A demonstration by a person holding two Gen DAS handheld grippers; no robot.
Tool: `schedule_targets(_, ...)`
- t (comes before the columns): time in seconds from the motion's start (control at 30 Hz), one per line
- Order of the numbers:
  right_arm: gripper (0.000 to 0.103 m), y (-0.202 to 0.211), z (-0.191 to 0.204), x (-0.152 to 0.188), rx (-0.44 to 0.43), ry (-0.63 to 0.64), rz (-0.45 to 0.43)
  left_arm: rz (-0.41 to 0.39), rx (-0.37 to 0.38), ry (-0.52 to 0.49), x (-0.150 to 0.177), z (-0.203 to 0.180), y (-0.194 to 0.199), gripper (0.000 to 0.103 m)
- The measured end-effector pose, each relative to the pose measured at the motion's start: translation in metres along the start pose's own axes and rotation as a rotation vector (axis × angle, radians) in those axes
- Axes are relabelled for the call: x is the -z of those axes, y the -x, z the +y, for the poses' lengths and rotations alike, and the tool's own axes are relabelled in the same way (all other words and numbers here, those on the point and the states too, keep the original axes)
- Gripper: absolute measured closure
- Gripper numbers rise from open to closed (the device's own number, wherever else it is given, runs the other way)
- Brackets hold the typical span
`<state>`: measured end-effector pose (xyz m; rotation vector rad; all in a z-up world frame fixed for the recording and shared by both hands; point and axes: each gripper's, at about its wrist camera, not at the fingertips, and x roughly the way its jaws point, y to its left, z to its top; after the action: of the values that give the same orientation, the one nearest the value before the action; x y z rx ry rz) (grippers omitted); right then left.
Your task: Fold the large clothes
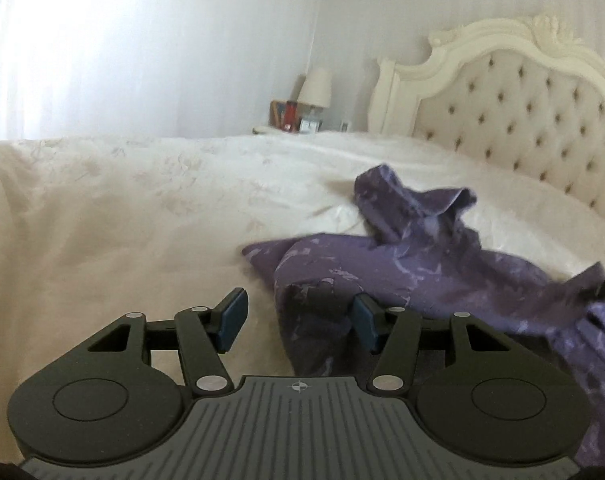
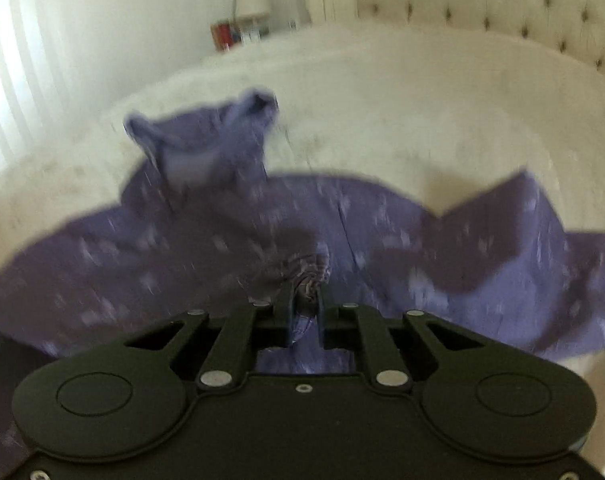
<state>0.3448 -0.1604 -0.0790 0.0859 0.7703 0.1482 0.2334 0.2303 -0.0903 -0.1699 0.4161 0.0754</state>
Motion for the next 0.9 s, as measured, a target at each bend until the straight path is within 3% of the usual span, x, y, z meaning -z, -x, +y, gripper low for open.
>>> schedule_targets(0.17, 0.083, -0.012, 0.000, 0.016, 0.007, 0.001, 0.042, -0.084, -0.018, -0.065, -0.007, -0.011, -0.012, 0.047)
schedule_targets(0.4, 0.082, -0.016, -0.001, 0.023, 0.014, 0.028, 0.061, -0.175, 0.055, -0.088, -0.011, -0.015, -0.001, 0.046)
schedule_targets(0.57, 0.082, -0.015, -0.004, 0.023, 0.053, 0.036, 0.045, -0.256, 0.118, -0.035, -0.017, -0.011, 0.015, 0.031)
schedule_targets(0.63, 0.082, -0.015, -0.005, 0.024, 0.047, 0.033, 0.044, -0.211, 0.110, -0.023, -0.021, -0.011, 0.008, 0.030)
schedule_targets(0.73, 0.082, -0.015, -0.005, 0.026, 0.045, 0.038, 0.042, -0.028, 0.087, -0.007, -0.018, -0.009, -0.019, 0.030)
schedule_targets(0.8, 0.082, -0.016, -0.006, 0.027, 0.044, 0.039, 0.043, 0.116, 0.046, 0.018, -0.010, -0.004, -0.038, 0.036)
schedule_targets(0.87, 0.082, -0.016, -0.006, 0.026, 0.042, 0.038, 0.046, 0.232, 0.047, 0.071, -0.001, 0.004, -0.049, 0.048)
schedule_targets(0.9, 0.082, -0.017, -0.007, 0.026, 0.041, 0.038, 0.048, 0.273, 0.053, 0.112, 0.005, 0.009, -0.051, 0.048)
